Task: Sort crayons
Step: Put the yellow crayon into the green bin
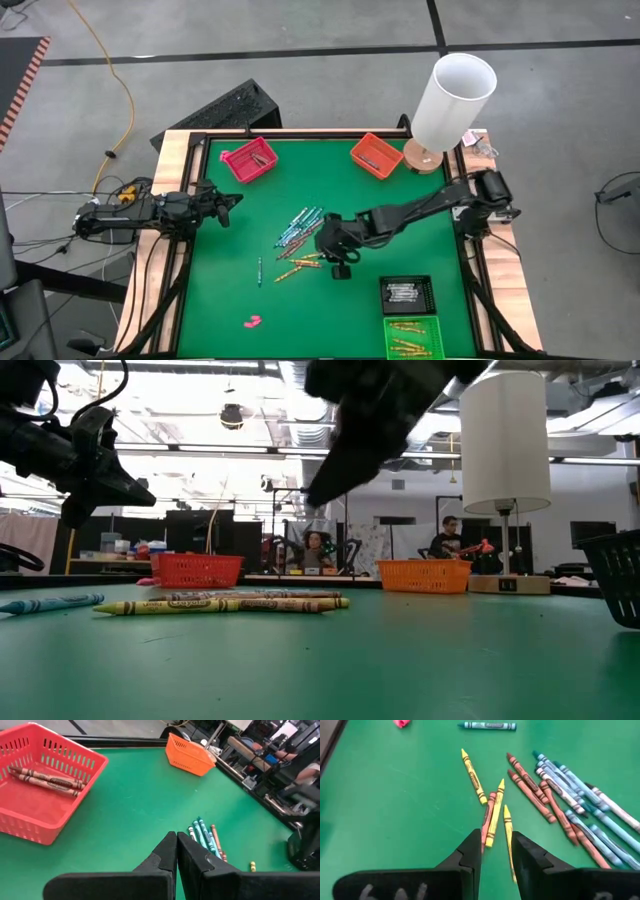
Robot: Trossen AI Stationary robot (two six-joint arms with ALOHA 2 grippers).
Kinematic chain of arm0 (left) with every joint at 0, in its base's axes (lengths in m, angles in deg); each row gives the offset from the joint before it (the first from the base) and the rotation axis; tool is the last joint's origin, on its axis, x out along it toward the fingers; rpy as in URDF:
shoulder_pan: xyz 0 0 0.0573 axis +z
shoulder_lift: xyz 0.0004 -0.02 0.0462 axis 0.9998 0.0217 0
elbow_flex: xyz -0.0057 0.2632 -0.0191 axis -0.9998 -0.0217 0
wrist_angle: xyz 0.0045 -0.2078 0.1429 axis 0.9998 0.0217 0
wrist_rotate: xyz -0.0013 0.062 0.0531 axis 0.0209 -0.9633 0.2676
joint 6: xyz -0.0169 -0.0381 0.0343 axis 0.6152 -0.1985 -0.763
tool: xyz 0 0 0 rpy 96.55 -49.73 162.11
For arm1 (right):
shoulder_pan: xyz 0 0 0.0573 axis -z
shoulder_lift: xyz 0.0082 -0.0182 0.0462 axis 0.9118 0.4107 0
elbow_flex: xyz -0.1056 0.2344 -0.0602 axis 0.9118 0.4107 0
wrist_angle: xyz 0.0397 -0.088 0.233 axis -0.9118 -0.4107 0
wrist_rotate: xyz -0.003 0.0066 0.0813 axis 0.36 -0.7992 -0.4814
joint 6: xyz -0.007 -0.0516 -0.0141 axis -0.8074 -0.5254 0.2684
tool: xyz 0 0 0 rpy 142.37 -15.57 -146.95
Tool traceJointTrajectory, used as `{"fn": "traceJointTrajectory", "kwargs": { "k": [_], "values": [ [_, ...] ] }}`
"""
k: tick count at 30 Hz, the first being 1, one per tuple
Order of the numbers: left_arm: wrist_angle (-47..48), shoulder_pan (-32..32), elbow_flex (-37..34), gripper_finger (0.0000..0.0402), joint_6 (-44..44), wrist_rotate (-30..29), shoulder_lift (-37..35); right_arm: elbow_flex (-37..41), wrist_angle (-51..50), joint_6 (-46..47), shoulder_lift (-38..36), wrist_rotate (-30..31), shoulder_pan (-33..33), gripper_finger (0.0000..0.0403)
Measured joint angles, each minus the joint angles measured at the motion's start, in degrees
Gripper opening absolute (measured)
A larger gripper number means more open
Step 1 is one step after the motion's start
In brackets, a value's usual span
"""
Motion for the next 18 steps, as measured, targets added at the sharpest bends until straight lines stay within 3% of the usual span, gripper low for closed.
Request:
{"fn": "traceJointTrajectory", "kwargs": {
  "k": [18],
  "values": [
    [0.0,0.0,0.0,0.0000,0.3,0.1,0.0,0.0,4.6,-3.9,12.1,0.5,0.6,0.0102]
  ]
}}
